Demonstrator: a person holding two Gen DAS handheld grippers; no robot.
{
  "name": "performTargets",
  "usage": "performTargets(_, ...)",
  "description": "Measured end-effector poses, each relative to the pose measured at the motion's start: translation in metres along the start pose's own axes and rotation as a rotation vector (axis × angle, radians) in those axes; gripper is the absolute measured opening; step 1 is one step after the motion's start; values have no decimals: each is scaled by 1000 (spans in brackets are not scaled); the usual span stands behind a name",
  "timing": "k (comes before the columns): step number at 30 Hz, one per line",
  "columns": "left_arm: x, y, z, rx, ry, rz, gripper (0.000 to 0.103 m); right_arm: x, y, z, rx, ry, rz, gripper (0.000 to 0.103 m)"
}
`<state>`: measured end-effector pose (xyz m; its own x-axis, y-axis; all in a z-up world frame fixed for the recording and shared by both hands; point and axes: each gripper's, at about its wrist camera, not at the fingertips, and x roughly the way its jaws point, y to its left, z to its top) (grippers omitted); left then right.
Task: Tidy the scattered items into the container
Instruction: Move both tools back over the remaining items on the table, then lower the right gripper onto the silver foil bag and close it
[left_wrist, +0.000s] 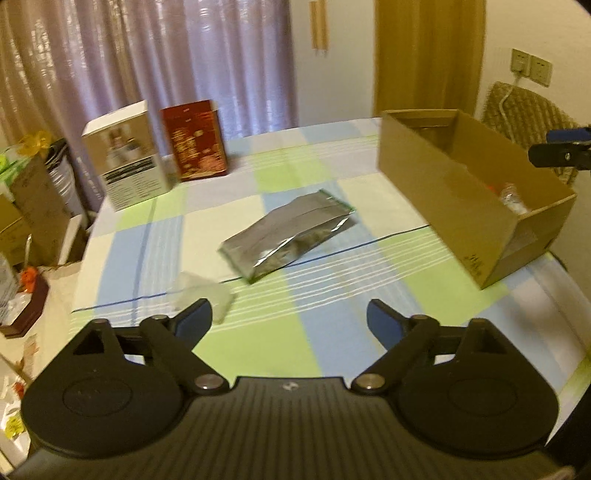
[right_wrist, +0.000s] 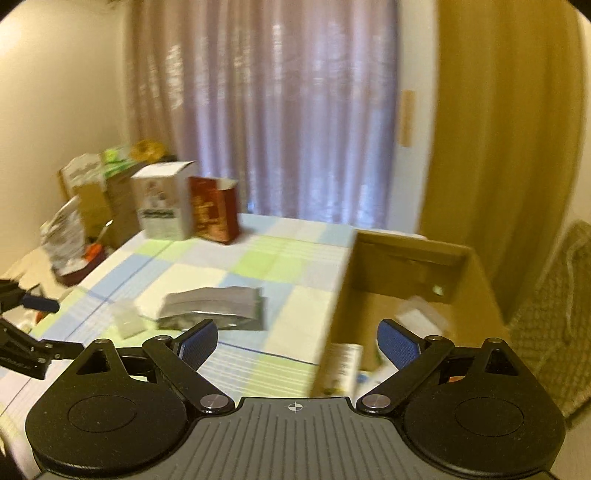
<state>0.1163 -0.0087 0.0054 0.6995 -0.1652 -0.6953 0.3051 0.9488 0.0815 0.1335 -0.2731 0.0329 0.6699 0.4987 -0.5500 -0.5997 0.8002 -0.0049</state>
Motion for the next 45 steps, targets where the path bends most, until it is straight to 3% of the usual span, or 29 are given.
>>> performTargets(5, 1, 27, -13, -15, 8, 42, 98, 30, 38, 12, -106, 45, 66, 98)
performTargets(15, 35, 64, -18, -104, 15, 57, 102, 105, 89, 19, -389, 168, 166, 98)
performTargets(24, 84, 77, -17, -116, 30, 58, 102, 198, 106, 28, -606, 268, 267, 98)
performTargets(29, 105, 83, -19, -121, 34, 91, 102, 252, 115, 26, -770, 313, 321, 98)
performTargets(36, 127, 88, -18, -134, 75, 66, 102, 303, 126, 16, -1016, 355, 416, 98)
performTargets(40, 147, 95, -10, -169, 99, 36, 102, 329, 128, 19, -1056, 401, 456, 98)
performTargets(45, 157, 100, -7, -144, 105, 25, 102, 350, 128, 22, -1075, 467, 489, 98)
